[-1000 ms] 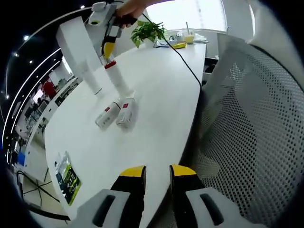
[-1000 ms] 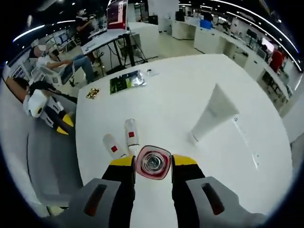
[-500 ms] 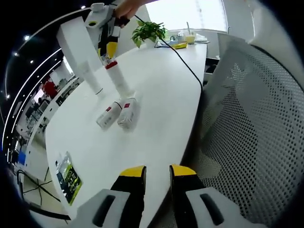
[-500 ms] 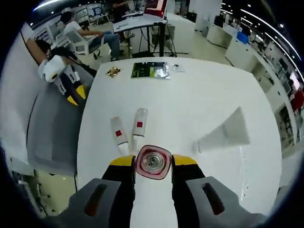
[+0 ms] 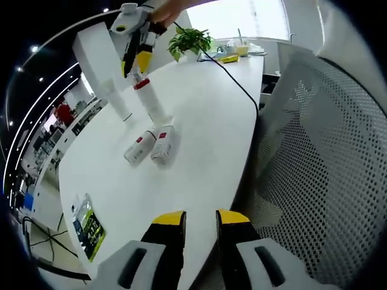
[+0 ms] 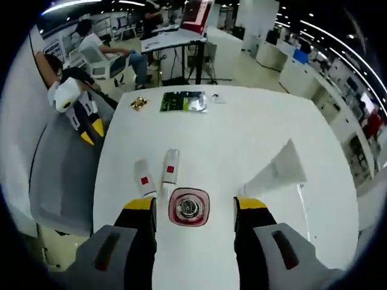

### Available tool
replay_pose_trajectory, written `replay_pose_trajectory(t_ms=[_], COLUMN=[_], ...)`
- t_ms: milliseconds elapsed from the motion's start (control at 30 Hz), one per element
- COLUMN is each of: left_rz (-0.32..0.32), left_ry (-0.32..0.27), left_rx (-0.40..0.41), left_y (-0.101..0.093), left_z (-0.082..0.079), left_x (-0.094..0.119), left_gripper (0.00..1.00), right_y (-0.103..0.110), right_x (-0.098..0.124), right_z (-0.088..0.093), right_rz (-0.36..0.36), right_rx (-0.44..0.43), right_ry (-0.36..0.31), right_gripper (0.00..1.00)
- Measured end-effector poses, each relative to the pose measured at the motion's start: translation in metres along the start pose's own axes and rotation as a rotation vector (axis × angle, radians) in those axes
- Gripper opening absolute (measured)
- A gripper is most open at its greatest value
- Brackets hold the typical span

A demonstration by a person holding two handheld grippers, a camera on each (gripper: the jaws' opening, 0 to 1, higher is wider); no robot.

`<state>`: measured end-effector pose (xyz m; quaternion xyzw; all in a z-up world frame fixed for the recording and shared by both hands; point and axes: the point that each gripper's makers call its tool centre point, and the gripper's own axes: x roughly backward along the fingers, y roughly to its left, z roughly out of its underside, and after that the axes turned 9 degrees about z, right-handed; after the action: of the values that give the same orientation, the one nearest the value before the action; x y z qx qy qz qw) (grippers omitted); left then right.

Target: Arrange the skincare products in the storage area until every visible bottle or jar stands upright without overlapping.

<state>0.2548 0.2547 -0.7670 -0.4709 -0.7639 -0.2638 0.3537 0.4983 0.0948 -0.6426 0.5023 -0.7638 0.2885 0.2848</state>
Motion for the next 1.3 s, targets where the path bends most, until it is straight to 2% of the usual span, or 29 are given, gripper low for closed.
replay_pose_trajectory(t_ms=[100, 133, 167, 200, 267, 300, 333, 367, 433, 567, 700, 933, 1067, 1200, 1300], left_rz=[0.003, 0.003, 0.004, 0.005, 0.009, 0.011, 0.013, 0.018, 0.025, 0.032, 0.031, 0.015, 0.009, 0.006, 0.000], left_ry=[0.002, 0.002, 0.002, 0.002, 0.005, 0.006, 0.007, 0.009, 0.013, 0.019, 0.021, 0.028, 0.029, 0.033, 0.034], left_rx=[0.001, 0.001, 0.001, 0.002, 0.004, 0.005, 0.005, 0.006, 0.006, 0.012, 0.019, 0.058, 0.067, 0.072, 0.075], left_y=[-0.001, -0.001, -0.001, -0.001, -0.001, -0.002, -0.002, -0.003, -0.004, -0.005, -0.004, 0.002, 0.003, 0.003, 0.004], left_z=[0.000, 0.000, 0.000, 0.000, 0.000, 0.001, 0.001, 0.001, 0.002, 0.004, 0.005, 0.009, 0.010, 0.011, 0.011], left_x=[0.000, 0.000, 0.000, 0.000, -0.001, -0.001, -0.001, -0.001, -0.002, -0.003, -0.003, -0.002, -0.002, -0.002, -0.001], left_gripper=[0.20, 0.20, 0.20, 0.20, 0.20, 0.20, 0.20, 0.20, 0.20, 0.20, 0.20, 0.20, 0.19, 0.19, 0.19], right_y=[-0.011, -0.011, -0.010, -0.009, -0.003, 0.003, 0.007, 0.008, 0.018, 0.022, 0.025, 0.015, 0.010, 0.008, 0.008], right_x=[0.007, 0.009, 0.009, 0.008, 0.004, 0.001, -0.004, -0.005, -0.015, -0.022, -0.036, -0.038, -0.040, -0.046, -0.049], right_z=[-0.005, -0.003, -0.002, 0.003, 0.015, 0.021, 0.027, 0.030, 0.044, 0.047, 0.048, 0.036, 0.036, 0.040, 0.044], right_rz=[0.118, 0.155, 0.177, 0.226, 0.309, 0.331, 0.381, 0.402, 0.452, 0.548, 0.573, 0.621, 0.657, 0.645, 0.651], right_rx=[-0.257, -0.376, -0.431, -0.523, -0.645, -0.676, -0.668, -0.679, -0.725, -0.764, -0.750, -0.735, -0.688, -0.709, -0.726], right_ry=[-0.140, -0.195, -0.230, -0.273, -0.314, -0.315, -0.320, -0.316, -0.278, -0.309, -0.269, -0.281, -0.259, -0.254, -0.241], right_gripper=[0.48, 0.50, 0.52, 0.54, 0.54, 0.54, 0.55, 0.57, 0.61, 0.62, 0.57, 0.47, 0.53, 0.45, 0.45])
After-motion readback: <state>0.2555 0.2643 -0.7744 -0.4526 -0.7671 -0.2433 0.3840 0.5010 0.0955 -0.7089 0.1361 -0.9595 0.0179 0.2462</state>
